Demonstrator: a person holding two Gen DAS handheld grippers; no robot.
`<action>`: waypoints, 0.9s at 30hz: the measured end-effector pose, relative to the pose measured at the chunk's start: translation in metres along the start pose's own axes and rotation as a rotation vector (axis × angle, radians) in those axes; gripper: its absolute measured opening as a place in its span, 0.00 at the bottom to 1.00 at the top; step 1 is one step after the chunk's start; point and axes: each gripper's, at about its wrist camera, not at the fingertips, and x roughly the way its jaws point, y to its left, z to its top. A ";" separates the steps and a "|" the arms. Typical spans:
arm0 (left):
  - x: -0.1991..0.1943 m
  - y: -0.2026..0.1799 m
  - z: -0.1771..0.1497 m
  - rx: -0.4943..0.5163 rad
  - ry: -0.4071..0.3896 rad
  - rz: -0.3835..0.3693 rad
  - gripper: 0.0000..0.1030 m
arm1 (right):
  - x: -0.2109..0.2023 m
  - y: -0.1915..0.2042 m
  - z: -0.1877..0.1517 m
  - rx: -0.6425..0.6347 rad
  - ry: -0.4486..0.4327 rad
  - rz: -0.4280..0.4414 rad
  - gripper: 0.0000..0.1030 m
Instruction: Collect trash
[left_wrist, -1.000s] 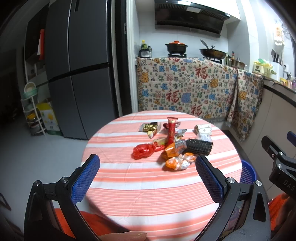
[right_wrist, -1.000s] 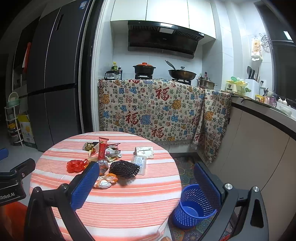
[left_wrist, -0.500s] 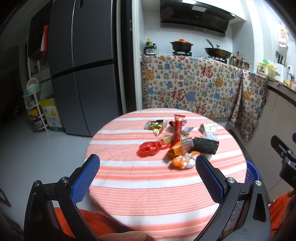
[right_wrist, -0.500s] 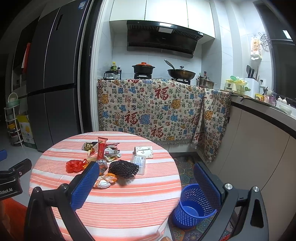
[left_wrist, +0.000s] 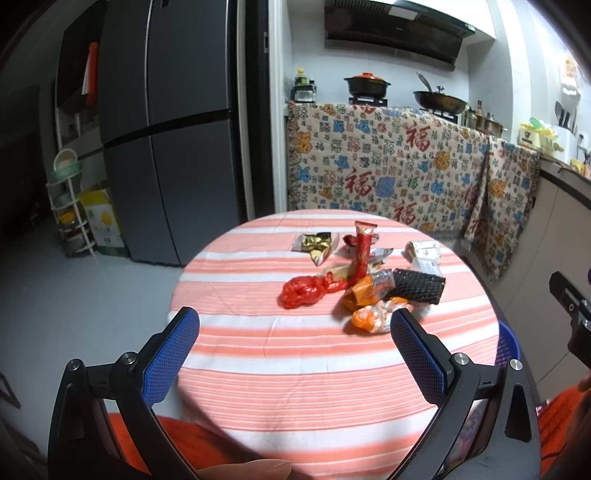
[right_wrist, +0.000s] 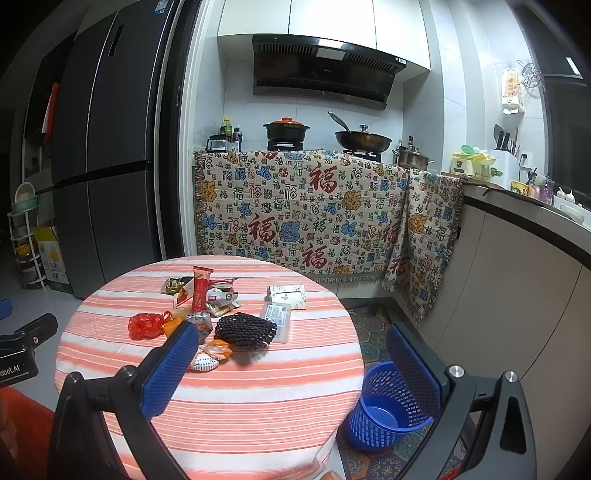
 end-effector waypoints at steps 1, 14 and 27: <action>0.001 0.000 0.000 0.001 0.001 -0.001 1.00 | 0.000 0.000 0.000 0.000 0.000 0.000 1.00; 0.005 -0.004 -0.001 0.006 0.014 -0.005 1.00 | 0.005 0.001 -0.003 -0.004 0.006 0.005 1.00; 0.008 -0.005 -0.002 0.007 0.018 -0.002 1.00 | 0.007 0.002 -0.005 -0.006 0.014 0.007 1.00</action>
